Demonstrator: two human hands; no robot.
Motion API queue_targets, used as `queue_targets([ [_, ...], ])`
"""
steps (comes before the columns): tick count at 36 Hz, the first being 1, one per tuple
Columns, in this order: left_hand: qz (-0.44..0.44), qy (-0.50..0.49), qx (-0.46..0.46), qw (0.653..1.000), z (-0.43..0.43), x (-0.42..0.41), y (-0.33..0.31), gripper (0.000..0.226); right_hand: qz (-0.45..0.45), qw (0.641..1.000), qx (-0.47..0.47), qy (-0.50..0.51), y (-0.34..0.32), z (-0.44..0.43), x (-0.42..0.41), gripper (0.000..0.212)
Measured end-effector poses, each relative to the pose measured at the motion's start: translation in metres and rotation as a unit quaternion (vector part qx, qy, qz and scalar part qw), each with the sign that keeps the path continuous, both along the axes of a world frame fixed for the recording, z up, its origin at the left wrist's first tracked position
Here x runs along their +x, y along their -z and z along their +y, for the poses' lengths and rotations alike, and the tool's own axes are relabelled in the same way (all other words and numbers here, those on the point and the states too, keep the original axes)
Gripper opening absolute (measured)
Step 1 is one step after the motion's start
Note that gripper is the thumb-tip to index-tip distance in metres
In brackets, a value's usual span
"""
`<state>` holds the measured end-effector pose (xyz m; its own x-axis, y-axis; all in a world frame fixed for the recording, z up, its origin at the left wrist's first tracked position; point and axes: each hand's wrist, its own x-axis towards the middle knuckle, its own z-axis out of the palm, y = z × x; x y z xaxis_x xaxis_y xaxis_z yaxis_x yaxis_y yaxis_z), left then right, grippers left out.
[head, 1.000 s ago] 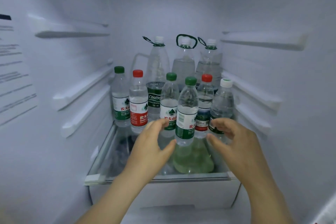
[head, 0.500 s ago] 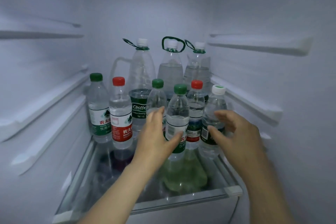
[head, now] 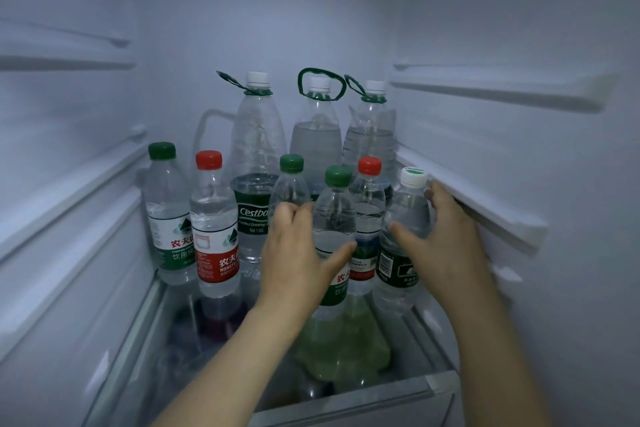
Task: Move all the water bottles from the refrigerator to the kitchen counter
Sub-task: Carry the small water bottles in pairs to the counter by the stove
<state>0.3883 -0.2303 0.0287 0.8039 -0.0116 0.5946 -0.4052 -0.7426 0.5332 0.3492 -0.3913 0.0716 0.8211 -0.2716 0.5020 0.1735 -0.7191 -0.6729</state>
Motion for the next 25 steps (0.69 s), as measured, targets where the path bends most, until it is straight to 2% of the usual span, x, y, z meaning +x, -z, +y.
queue_targets([
  [12,0.006,0.015,-0.036,0.999,0.003,0.0,0.004,0.076,-0.002,0.999,-0.034,0.036,0.008,0.001,0.007,0.061],
  [18,0.033,0.086,-0.109,0.99,0.005,-0.009,0.004,0.053,0.004,0.999,0.028,-0.014,0.016,0.003,0.003,0.057],
  [21,0.056,0.11,-0.15,0.981,0.007,-0.011,0.006,0.056,0.009,0.997,0.069,-0.043,0.021,0.005,0.0,0.055],
  [25,0.074,0.106,-0.156,0.979,0.01,-0.012,0.006,0.061,0.016,0.994,0.094,-0.054,0.028,0.005,-0.001,0.057],
])
